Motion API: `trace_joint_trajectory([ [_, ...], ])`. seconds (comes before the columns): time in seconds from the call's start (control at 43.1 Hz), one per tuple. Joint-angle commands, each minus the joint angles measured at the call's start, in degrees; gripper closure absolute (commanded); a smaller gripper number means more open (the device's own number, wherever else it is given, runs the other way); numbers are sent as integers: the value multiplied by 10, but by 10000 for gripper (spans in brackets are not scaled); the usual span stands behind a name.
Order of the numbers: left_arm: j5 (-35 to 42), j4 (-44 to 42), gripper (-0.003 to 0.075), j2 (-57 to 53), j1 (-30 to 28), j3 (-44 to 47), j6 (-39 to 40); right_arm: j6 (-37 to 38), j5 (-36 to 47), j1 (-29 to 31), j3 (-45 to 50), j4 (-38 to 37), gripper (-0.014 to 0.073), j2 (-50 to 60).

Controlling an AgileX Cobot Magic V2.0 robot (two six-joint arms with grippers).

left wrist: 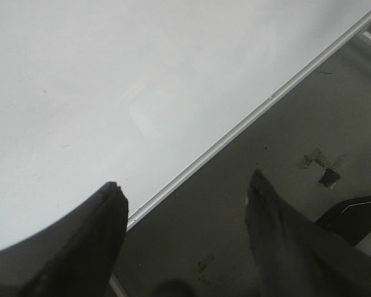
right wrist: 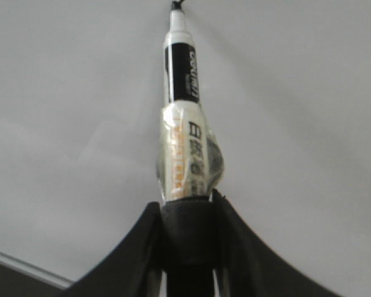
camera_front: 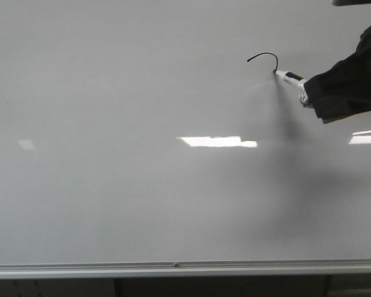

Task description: Write number 2 on whiteboard

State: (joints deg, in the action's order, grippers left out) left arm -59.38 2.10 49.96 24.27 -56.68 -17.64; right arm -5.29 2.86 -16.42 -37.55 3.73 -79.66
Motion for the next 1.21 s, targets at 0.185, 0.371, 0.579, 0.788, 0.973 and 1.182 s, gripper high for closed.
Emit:
trace_joint_trajectory([
  [0.185, 33, 7, 315, -3, -3, -15, 7, -5, 46, -41, -16, 0, 577, -14],
  [0.371, 33, 7, 315, -3, -3, -15, 7, -5, -1, 6, -16, 0, 577, -14],
  [0.579, 33, 7, 315, -3, -3, -15, 7, -5, -25, 25, -16, 0, 577, -1],
  [0.788, 48, 7, 315, -3, -3, -15, 7, -5, -131, -32, -16, -6, 577, 104],
  [0.973, 58, 10, 315, 3, -3, -16, 0, -28, -327, -77, -42, -6, 577, 218],
  [1.182, 56, 103, 315, 32, 16, -19, -107, -132, -549, -130, -91, 17, 577, 296],
])
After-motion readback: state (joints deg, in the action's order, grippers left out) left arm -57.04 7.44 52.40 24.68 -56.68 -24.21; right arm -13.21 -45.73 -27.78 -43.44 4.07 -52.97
